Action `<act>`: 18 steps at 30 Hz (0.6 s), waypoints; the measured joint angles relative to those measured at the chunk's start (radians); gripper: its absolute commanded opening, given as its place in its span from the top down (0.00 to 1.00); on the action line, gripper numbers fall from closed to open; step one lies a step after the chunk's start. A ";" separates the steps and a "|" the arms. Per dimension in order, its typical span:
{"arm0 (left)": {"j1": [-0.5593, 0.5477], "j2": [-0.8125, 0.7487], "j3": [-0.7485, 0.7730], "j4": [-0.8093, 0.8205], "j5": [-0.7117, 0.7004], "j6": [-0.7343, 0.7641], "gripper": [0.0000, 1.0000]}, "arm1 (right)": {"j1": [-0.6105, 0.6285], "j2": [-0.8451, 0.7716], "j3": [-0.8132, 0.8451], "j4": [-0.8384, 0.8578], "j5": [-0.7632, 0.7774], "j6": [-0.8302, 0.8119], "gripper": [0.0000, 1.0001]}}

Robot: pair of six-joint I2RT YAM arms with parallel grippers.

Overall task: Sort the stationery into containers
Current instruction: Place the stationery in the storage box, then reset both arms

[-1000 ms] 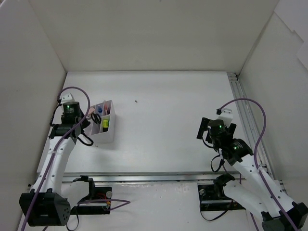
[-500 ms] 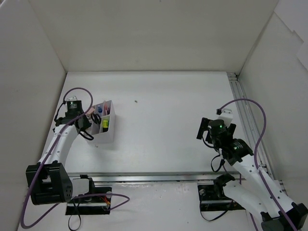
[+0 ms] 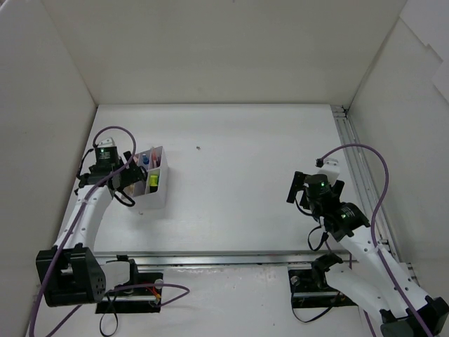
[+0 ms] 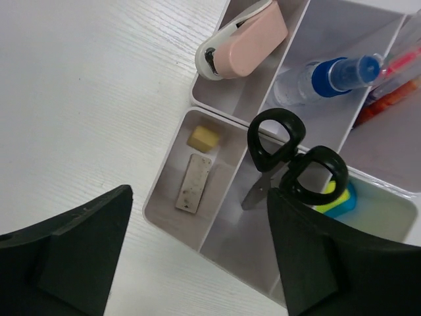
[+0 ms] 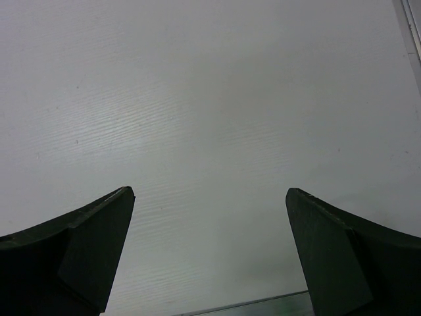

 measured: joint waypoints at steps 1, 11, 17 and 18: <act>0.000 -0.016 0.000 -0.005 0.001 0.000 0.01 | 0.000 -0.002 0.000 0.000 -0.001 0.000 0.02; -0.163 -0.406 0.002 0.006 0.083 -0.015 0.00 | -0.002 -0.097 0.000 -0.012 0.044 0.029 0.02; -0.396 -0.454 -0.017 0.097 0.156 -0.012 0.01 | -0.007 -0.123 0.022 -0.047 0.056 0.031 0.02; -0.430 -0.435 -0.017 0.101 0.149 -0.009 0.01 | -0.006 -0.124 0.026 -0.050 0.056 0.031 0.02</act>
